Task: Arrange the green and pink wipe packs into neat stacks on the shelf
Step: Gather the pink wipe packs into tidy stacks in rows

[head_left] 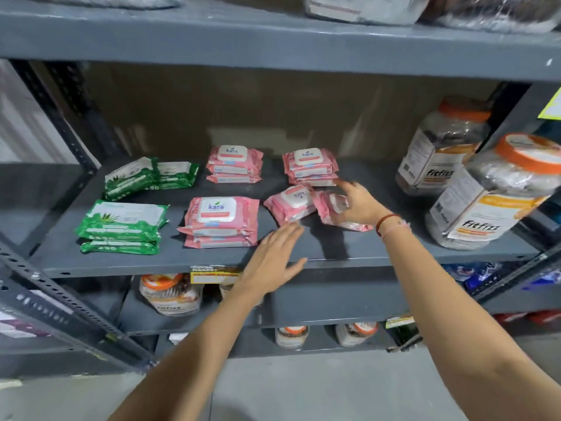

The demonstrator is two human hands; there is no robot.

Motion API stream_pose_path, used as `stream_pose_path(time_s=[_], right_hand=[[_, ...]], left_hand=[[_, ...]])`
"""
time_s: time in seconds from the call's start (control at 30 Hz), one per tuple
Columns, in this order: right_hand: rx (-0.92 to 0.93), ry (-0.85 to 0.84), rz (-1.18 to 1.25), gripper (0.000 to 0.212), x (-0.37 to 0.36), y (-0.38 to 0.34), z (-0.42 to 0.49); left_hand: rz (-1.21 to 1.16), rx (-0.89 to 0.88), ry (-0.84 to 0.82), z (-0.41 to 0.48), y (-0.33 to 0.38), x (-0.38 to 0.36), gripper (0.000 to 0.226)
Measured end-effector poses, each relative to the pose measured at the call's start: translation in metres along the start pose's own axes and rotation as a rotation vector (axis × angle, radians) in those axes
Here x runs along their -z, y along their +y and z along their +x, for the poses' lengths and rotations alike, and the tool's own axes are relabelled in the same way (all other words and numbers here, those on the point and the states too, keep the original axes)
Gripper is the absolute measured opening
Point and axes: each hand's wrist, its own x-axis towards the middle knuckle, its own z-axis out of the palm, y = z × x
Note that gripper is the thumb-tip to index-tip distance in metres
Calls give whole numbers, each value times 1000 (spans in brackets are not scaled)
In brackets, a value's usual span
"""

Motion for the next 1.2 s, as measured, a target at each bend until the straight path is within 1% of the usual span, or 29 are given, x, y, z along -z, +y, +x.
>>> stream_pose_path(time_s=[0.07,0.13,0.23,0.3,0.43,0.53,0.63,0.67,0.7,0.77,0.8,0.83,0.87,0.9,0.97,1.03,1.1,1.13,1.2], right_hand=[[-78,-185,-114,111,3,16,6],[-85,-274,-182,115,2,25,10],[-44,-255,-208,105,-5,30,14],[-31,-217,-235,98,-7,30,12],[-34,-242,-361,94,-13,27,-2],[-98,-242,-412,93,-13,23,-10],[-228,-263,-483,96,-12,12,-14],[-284,-261,-476,97,-14,6,-15],[-348,-258,-413,99,-15,1,-16],[-494,-251,-146,99,-12,-3,-16],[-515,-233,-51,91,-6,-1,-16],[-484,-236,-42,80,4,1,-18],[-424,-270,-112,71,14,3,-19],[-346,-329,-211,67,22,5,-20],[-165,-460,-360,78,28,5,-22],[-30,-546,-402,93,18,5,-22],[43,-557,-360,96,3,6,-24],[59,-527,-322,93,-4,10,-25],[64,-416,-290,88,-12,16,-25]], left_hand=[[85,64,-117,7,-2,-12,74],[183,144,-186,11,-6,-23,83],[293,220,-206,8,-12,-31,89],[329,232,-188,5,-13,-35,89],[413,226,-183,1,-15,-38,89],[432,220,-167,2,-15,-39,90],[418,223,-159,2,-14,-40,88],[417,223,-151,2,-14,-40,88],[416,223,-145,1,-14,-40,87],[419,225,-138,1,-14,-41,86],[421,225,-137,1,-14,-41,86],[425,224,-140,1,-14,-41,87],[429,224,-143,1,-14,-41,87],[431,224,-145,2,-13,-41,87],[429,228,-144,2,-13,-41,87],[440,234,-153,1,-13,-41,88],[446,235,-161,0,-13,-41,88],[444,235,-165,0,-13,-41,88],[439,237,-171,1,-12,-41,88]])
